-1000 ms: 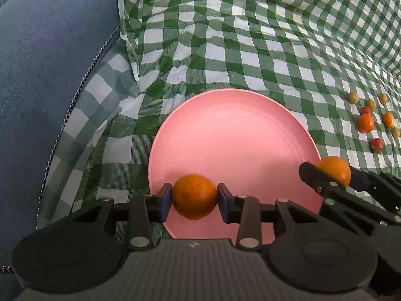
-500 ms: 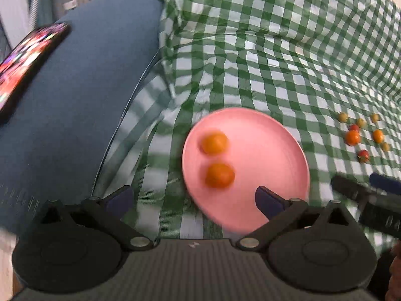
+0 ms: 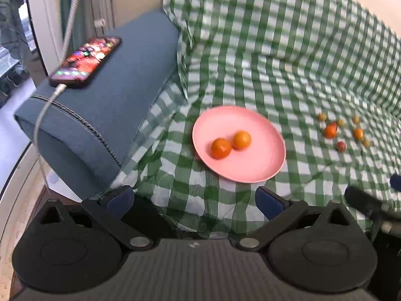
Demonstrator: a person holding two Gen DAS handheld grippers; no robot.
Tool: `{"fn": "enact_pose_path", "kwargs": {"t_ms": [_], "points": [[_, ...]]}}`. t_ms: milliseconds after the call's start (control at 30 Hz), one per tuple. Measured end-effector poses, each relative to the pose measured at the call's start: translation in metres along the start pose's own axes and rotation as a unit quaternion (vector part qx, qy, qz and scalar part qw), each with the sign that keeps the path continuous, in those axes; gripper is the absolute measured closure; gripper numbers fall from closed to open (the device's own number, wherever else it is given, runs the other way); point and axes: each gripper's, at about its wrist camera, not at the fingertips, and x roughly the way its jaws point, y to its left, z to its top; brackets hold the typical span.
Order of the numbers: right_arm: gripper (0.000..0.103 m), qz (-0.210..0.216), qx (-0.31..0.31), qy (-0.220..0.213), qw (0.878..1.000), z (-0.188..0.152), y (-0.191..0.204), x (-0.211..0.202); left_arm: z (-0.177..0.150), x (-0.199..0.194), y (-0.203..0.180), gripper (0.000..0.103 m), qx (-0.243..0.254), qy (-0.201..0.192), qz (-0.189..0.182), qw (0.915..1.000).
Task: Organize fruits
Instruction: 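Lift both open tools away from the pink plate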
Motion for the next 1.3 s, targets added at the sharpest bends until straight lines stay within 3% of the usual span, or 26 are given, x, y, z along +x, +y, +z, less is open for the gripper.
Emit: {"fn": "enact_pose_path", "kwargs": {"t_ms": [133, 267, 667, 1300], "points": [[0.001, 0.011, -0.013, 0.001, 1.0, -0.009, 0.006, -0.016, -0.005, -0.018, -0.001, 0.0, 0.003, -0.01, -0.003, 0.9999], [0.001, 0.004, -0.002, -0.029, 1.0, -0.012, 0.004, -0.036, -0.009, -0.04, -0.003, 0.0, 0.012, -0.033, 0.0, 0.9994], [0.001, 0.002, 0.0, -0.062, 0.998, -0.022, -0.002, -0.07, -0.023, -0.078, -0.005, 0.0, 0.018, -0.071, 0.002, 0.9973], [0.001, 0.011, 0.0, -0.055, 0.998, -0.024, -0.003, -0.072, -0.025, -0.085, -0.003, 0.0, 0.02, -0.079, 0.0, 0.9967]]}}
